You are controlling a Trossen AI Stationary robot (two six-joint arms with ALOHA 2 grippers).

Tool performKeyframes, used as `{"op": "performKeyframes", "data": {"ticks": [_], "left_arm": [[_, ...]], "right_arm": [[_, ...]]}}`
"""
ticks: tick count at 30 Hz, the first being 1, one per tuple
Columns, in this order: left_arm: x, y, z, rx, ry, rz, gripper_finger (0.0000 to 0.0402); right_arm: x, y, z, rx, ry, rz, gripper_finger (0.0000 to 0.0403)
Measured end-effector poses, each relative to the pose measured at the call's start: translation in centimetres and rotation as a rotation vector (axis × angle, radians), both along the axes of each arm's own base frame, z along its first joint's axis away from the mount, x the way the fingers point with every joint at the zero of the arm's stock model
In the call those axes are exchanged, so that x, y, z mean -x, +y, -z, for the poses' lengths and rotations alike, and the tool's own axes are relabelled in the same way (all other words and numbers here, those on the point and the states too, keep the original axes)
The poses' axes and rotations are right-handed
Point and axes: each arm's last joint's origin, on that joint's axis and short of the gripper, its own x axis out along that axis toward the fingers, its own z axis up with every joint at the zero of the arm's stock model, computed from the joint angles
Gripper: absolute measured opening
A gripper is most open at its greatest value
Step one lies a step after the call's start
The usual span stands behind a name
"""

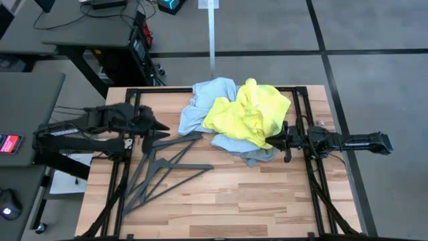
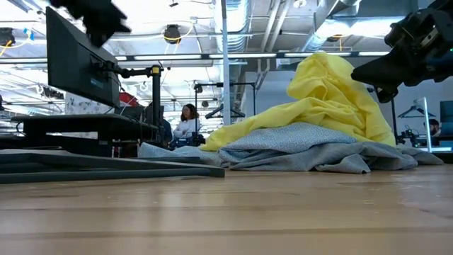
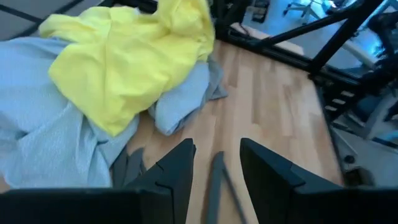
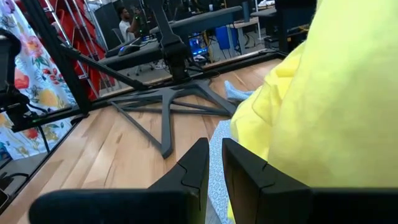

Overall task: Hang clothes
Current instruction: Return to Home Position

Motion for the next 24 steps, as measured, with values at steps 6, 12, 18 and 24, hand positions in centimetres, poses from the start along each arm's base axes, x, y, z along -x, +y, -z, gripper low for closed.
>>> {"op": "performKeyframes", "data": {"ticks": [6,12,18,24], "left_arm": [[1.6,-0.3,7.1,0.021,-0.174,-0.002,0.0117],[2.5,-0.4,11.2,-0.006,-0.358,0.009,0.0117],[3.1,-0.6,12.9,-0.074,-0.409,0.05,0.0117],[3.2,-0.4,13.4,-0.141,-0.417,-0.001,0.0117]], "right_arm": [[0.0,0.0,0.0,0.0,0.0,0.0,0.0036],[0.0,0.0,0.0,-0.001,-0.001,0.002,0.0036],[0.0,0.0,0.0,-0.001,-0.001,0.002,0.0036],[0.0,0.0,0.0,-0.001,-0.002,0.003,0.0036]]}}
